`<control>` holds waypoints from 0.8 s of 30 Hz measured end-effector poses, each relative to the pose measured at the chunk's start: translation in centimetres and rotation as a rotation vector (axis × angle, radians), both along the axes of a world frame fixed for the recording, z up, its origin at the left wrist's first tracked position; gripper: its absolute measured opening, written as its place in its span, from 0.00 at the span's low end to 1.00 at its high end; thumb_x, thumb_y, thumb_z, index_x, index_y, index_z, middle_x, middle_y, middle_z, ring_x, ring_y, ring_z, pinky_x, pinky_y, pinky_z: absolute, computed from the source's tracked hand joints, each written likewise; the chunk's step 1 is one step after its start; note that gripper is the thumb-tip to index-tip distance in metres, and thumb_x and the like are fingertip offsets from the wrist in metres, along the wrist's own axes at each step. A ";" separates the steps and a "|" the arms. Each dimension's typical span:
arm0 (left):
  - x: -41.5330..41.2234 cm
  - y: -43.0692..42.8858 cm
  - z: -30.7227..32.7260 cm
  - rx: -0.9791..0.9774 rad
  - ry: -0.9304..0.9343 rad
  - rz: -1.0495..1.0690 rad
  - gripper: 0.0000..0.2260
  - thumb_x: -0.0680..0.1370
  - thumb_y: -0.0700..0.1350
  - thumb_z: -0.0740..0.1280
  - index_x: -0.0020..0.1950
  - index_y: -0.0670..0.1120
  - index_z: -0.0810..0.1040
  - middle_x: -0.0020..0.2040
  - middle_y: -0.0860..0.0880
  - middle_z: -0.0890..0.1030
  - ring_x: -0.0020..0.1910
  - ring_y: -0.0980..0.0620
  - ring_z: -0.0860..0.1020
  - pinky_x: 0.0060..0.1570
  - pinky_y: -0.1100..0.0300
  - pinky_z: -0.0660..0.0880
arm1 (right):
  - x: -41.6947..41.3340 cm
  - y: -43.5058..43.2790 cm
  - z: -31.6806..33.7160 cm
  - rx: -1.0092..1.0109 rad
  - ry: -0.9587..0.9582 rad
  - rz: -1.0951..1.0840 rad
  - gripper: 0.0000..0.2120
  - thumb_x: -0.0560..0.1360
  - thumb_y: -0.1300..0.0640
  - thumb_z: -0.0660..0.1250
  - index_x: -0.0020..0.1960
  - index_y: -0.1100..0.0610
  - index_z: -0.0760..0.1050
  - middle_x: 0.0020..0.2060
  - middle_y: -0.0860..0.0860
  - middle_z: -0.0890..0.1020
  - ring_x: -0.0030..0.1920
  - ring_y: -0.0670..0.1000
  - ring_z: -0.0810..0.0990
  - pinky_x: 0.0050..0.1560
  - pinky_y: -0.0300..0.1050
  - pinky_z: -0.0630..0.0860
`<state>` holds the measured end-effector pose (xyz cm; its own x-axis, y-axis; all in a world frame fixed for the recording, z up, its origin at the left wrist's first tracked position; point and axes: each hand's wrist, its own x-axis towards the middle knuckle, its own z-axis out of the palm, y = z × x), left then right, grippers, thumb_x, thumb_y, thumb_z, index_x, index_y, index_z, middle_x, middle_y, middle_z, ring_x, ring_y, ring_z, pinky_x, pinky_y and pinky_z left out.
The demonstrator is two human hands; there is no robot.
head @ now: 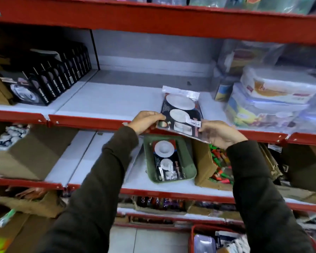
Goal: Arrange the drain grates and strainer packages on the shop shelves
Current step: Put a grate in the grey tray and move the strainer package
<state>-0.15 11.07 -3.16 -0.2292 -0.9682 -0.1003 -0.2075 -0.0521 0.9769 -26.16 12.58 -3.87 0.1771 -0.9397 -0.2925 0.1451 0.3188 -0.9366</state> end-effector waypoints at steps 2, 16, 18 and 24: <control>1.5 1.9 -1.7 0.165 0.002 -0.189 0.03 0.70 0.45 0.74 0.38 0.47 0.83 0.35 0.46 0.79 0.30 0.53 0.73 0.32 0.62 0.68 | -1.2 1.8 -2.1 0.052 -0.045 0.244 0.30 0.65 0.70 0.70 0.67 0.70 0.70 0.58 0.66 0.79 0.47 0.55 0.83 0.46 0.44 0.84; 1.0 7.5 -16.3 0.790 -0.474 -0.296 0.05 0.74 0.45 0.75 0.44 0.46 0.80 0.32 0.52 0.82 0.38 0.56 0.78 0.52 0.54 0.80 | -0.9 7.0 -18.7 0.469 0.293 0.375 0.25 0.70 0.75 0.68 0.65 0.63 0.75 0.57 0.62 0.82 0.53 0.58 0.81 0.57 0.48 0.79; 0.2 6.3 -18.1 0.652 -0.388 0.003 0.11 0.73 0.43 0.76 0.53 0.42 0.81 0.41 0.48 0.82 0.42 0.51 0.78 0.44 0.60 0.79 | 0.1 5.2 -19.3 0.387 0.390 0.166 0.28 0.72 0.74 0.67 0.71 0.65 0.68 0.57 0.60 0.81 0.51 0.57 0.81 0.52 0.46 0.80; -1.4 5.2 -19.4 0.313 -0.703 0.190 0.17 0.73 0.60 0.71 0.43 0.46 0.81 0.47 0.45 0.85 0.49 0.45 0.83 0.52 0.57 0.79 | 1.7 3.4 -18.0 -0.042 1.065 0.032 0.23 0.77 0.50 0.66 0.69 0.58 0.70 0.64 0.54 0.79 0.60 0.55 0.80 0.61 0.48 0.76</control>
<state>-1.59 16.26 -22.58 0.1551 -0.8871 -0.4348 -0.7305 -0.3993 0.5540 -24.48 15.95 -21.86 -0.1262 -0.9522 -0.2783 -0.7628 0.2725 -0.5865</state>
